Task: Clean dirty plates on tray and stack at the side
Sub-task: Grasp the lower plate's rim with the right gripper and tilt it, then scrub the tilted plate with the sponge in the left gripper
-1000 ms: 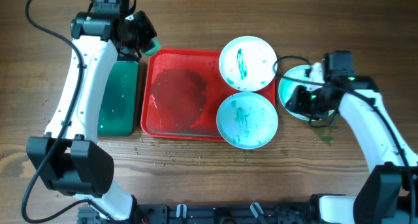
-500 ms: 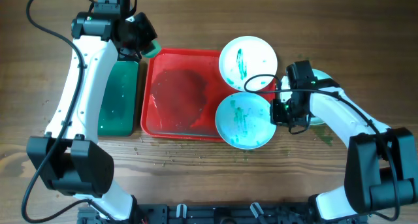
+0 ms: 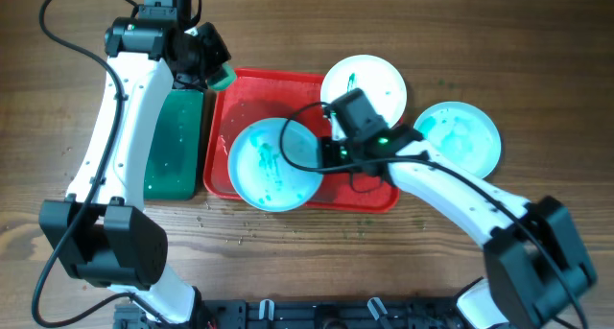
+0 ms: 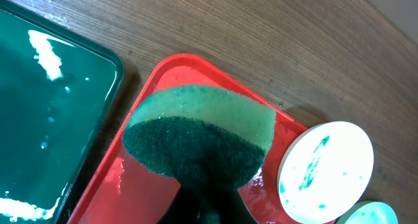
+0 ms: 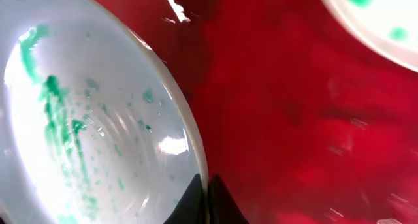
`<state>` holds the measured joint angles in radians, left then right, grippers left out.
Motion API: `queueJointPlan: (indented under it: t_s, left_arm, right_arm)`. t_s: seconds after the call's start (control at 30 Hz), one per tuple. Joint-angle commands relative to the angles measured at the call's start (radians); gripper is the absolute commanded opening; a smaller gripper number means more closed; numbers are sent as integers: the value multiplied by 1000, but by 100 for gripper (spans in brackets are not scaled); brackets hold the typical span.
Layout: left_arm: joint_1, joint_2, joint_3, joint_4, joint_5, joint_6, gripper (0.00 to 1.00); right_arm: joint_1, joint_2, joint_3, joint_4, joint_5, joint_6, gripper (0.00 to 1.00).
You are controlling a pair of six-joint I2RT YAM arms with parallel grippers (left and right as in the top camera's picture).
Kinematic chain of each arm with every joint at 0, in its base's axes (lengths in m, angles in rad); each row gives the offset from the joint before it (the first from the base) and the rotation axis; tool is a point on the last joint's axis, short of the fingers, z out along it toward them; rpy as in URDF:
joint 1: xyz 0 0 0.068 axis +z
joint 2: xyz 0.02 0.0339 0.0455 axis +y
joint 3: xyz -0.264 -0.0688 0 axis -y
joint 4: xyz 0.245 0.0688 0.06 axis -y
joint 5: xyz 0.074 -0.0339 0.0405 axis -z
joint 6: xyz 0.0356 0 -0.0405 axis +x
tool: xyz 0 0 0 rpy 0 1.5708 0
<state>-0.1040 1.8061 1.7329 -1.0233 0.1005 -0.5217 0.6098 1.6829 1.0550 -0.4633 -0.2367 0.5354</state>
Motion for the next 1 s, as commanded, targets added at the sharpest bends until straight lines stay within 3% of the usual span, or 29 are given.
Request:
queueJointPlan:
  t_s: [0.0, 0.1, 0.2, 0.3, 0.4, 0.57, 0.83, 0.87, 0.97]
  left_arm:
    - [-5, 10, -1, -6, -17, -10, 4]
    - [-8, 10, -1, -34, -18, -10, 4]
    - [-19, 12, -23, -50, -24, -11, 4]
    - [-39, 14, -123, 4, -21, -104, 4]
    - [-86, 14, -299, 106, -20, -105, 4]
    - [-158, 14, -520, 283, -26, -95, 4]
    - [-203, 14, -744, 575, -118, -61, 4]
    - [-203, 14, -744, 579, -83, -23, 4]
    - [-203, 14, -744, 593, 245, 235, 4]
  right_arm:
    - [27, 137, 119, 2, 118, 65, 4]
    - [28, 277, 256, -45, 114, 43, 5]
    - [26, 337, 276, -43, 109, 71, 4]
    - [-4, 377, 276, -43, 26, 78, 4]
    - [-65, 412, 275, -42, -91, 66, 4]
    - [-68, 414, 275, -23, -102, 40, 4]
    - [-68, 414, 275, -18, -102, 31, 4]
    - [-68, 414, 275, -18, -102, 28, 4]
    - [-68, 414, 276, -17, -102, 22, 4]
